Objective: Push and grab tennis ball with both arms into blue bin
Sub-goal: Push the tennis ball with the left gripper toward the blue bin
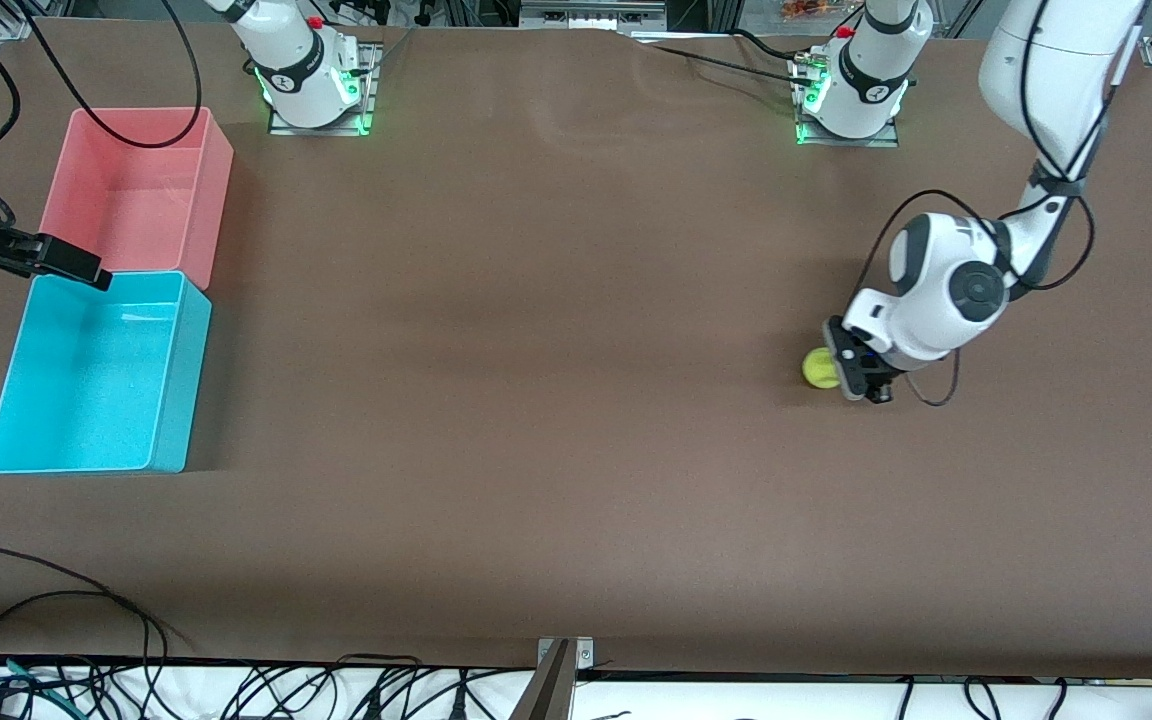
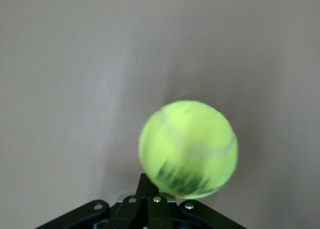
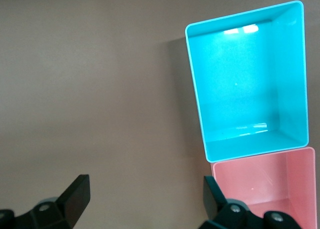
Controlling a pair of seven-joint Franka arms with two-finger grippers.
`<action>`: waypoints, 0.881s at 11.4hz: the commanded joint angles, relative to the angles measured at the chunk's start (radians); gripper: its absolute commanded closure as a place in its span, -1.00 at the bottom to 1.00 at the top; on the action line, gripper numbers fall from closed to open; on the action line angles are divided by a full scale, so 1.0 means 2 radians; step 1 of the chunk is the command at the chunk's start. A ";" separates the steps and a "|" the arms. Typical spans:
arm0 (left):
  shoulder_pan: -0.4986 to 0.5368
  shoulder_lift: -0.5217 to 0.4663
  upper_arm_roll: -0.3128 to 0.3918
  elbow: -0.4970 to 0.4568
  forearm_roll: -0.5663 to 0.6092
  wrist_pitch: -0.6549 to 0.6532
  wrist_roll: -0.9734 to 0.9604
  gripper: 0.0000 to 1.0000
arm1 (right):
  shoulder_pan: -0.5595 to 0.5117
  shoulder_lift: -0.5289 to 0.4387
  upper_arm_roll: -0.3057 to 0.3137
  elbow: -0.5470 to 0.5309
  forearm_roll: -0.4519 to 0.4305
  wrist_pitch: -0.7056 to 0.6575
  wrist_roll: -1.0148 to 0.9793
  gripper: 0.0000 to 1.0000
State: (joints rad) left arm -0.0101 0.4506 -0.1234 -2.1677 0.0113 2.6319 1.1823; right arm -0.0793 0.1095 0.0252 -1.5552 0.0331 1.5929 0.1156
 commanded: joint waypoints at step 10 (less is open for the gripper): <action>0.009 -0.014 -0.001 0.018 0.012 -0.008 -0.036 1.00 | 0.000 0.014 0.006 0.006 0.006 -0.011 -0.071 -1.00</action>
State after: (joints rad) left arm -0.0083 0.4549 -0.1430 -2.1279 0.0136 2.6316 1.0764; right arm -0.0783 0.1245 0.0264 -1.5553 0.0331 1.5896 0.0328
